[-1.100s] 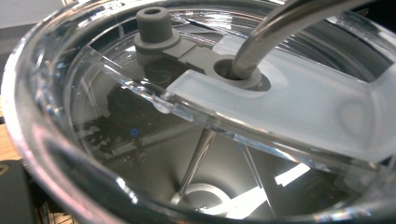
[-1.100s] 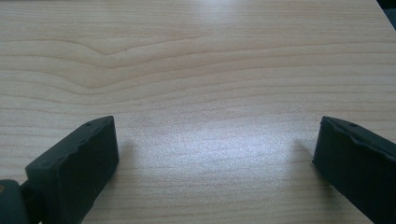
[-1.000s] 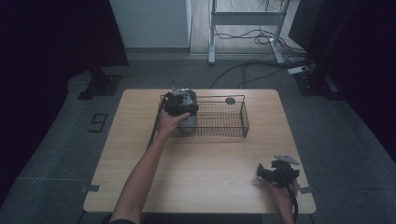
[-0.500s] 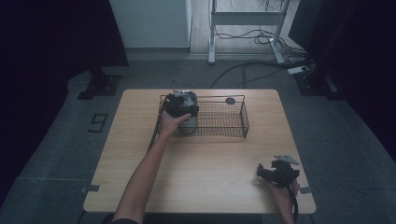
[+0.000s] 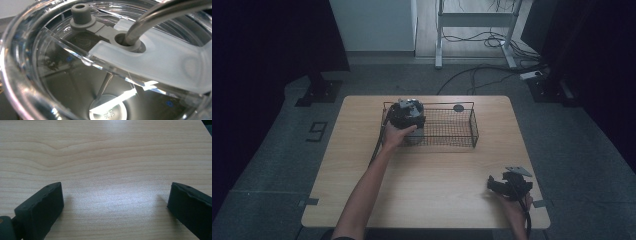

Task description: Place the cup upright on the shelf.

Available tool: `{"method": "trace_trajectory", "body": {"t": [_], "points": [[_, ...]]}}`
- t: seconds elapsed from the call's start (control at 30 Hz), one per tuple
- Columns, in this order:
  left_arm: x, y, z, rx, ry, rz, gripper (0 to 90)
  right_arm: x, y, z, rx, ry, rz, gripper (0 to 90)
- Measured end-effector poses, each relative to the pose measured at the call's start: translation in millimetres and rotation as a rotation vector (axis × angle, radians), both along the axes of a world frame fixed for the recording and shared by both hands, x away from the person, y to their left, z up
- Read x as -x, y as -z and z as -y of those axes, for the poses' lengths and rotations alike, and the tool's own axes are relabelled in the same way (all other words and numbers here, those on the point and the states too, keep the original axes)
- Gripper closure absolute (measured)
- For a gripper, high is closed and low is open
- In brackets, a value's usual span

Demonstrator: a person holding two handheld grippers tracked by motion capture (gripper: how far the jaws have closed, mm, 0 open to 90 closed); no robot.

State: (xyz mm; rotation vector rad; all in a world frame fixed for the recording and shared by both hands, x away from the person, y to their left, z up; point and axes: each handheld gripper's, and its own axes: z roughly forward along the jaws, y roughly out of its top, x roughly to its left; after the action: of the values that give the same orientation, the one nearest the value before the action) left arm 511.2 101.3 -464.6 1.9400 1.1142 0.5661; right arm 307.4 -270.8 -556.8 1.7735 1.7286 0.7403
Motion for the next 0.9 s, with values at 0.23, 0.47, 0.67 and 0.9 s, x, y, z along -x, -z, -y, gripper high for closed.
{"method": "trace_trajectory", "body": {"t": [0.23,0.47,0.67,0.9], "points": [[0.2,0.3,-2.6,0.012,-0.001,-0.006,3.7,0.5,-0.1,0.0,0.0,0.0,0.001,0.5],[3.1,-9.1,-6.8,0.035,-0.024,0.045,0.0,0.5,-0.1,-0.1,0.0,0.0,0.001,0.5],[11.0,-24.7,-12.8,0.059,0.008,0.079,0.0,0.6,-0.1,-0.1,0.0,0.001,0.001,0.5],[22.1,-33.4,-19.8,0.054,0.015,0.095,0.0,0.6,-0.1,-0.1,0.001,0.0,0.001,0.6]]}}
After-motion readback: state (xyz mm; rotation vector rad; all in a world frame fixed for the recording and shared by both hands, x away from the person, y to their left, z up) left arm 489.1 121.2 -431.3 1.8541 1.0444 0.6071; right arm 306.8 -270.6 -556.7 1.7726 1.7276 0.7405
